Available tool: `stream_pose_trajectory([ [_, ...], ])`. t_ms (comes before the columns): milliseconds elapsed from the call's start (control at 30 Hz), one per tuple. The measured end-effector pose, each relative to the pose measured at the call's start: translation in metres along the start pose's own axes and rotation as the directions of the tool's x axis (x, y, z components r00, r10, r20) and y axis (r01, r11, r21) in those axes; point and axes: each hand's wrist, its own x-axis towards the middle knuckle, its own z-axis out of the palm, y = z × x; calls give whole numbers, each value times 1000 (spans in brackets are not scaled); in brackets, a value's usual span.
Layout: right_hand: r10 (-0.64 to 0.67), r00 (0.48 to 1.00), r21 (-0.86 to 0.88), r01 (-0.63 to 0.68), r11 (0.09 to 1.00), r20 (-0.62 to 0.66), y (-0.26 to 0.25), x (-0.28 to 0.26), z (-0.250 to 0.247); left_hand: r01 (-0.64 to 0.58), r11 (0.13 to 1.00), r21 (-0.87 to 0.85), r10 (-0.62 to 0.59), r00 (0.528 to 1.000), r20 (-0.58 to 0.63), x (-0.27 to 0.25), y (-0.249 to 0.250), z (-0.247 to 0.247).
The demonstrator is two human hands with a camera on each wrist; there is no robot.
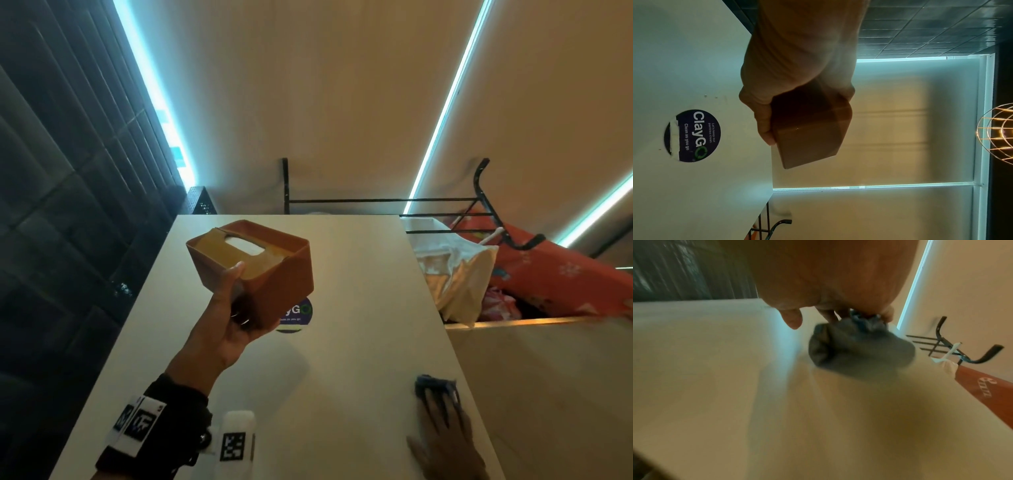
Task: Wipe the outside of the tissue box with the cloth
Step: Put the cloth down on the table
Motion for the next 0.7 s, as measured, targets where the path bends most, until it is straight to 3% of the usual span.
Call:
stream_pose_trajectory([
  [67,0,1000,128,-2,992,14,-23,10,-35,-3,1000,-22,3,1000,11,0,-3,-1],
  [133,22,997,382,7,924,-70,-62,30,-76,-22,1000,-18,22,1000,14,0,-10,1],
  [233,57,994,843,-108,527,92,-123,68,-143,-61,998,18,61,998,9,1,-23,8],
  [333,-4,980,972,-195,129,197,-167,108,-182,-108,994,30,107,993,48,0,-33,18],
  [367,-37,974,974,-222,37,223,-178,119,-191,-135,991,26,133,989,66,-2,-36,22],
  [467,-99,970,972,-229,-56,222,-200,145,-201,-197,980,7,195,977,90,-4,-42,34],
  [700,-100,980,979,-181,-94,172,-211,163,-210,-234,968,93,231,972,46,4,-42,41],
])
